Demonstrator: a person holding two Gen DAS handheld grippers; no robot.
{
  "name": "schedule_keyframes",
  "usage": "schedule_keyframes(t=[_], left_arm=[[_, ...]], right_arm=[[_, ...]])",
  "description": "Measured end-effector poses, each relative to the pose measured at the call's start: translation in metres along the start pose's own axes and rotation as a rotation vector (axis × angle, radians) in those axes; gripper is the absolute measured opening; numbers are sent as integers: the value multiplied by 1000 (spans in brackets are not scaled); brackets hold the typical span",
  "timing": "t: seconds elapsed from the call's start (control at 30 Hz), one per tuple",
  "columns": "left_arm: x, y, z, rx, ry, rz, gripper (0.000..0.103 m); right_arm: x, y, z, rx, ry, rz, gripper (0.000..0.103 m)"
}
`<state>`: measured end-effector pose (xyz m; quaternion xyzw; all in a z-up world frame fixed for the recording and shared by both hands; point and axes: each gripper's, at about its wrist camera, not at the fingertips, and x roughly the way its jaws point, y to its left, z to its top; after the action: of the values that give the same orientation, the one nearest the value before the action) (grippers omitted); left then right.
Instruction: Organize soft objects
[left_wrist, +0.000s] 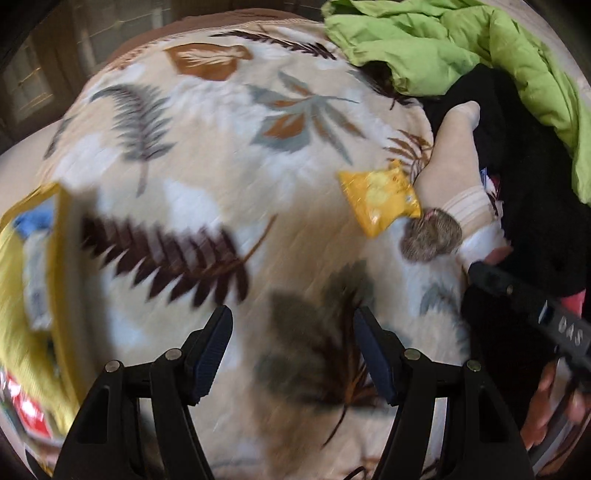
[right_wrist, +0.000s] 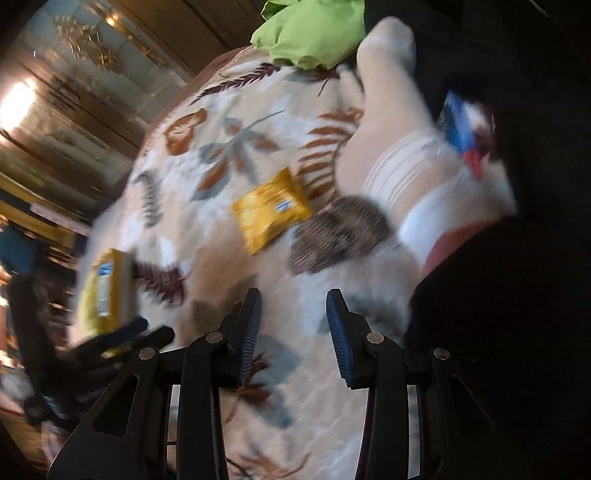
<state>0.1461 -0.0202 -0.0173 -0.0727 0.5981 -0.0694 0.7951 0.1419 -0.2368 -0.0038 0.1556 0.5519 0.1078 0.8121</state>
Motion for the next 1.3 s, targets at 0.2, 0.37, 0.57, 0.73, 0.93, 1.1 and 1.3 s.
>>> schedule_keyframes(t=[0.2,0.37,0.57,0.73,0.93,1.1,1.3], left_arm=[[25,-14,48,2,8,-66,71],[42,-44,77,227,2,-70,72],[61,-68,80,475,32,-87,72],[79,-82,80,599,66,-42,72],[88,-95,86,645,53,-42,72],[92,-114,91,687,52,-18,72],[79,-128,102,763,28,-16,72]], right_arm=[[20,-22,7,221,5,76,56],[33,-42,14,393,-8,83,56],[49,-48,21,493,-2,81,56],[58,-47,28,555,3,33,62],[74,-52,30,620,29,33,63],[73,-53,27,613,3,43,63],[71,-57,23,613,5,62,63]])
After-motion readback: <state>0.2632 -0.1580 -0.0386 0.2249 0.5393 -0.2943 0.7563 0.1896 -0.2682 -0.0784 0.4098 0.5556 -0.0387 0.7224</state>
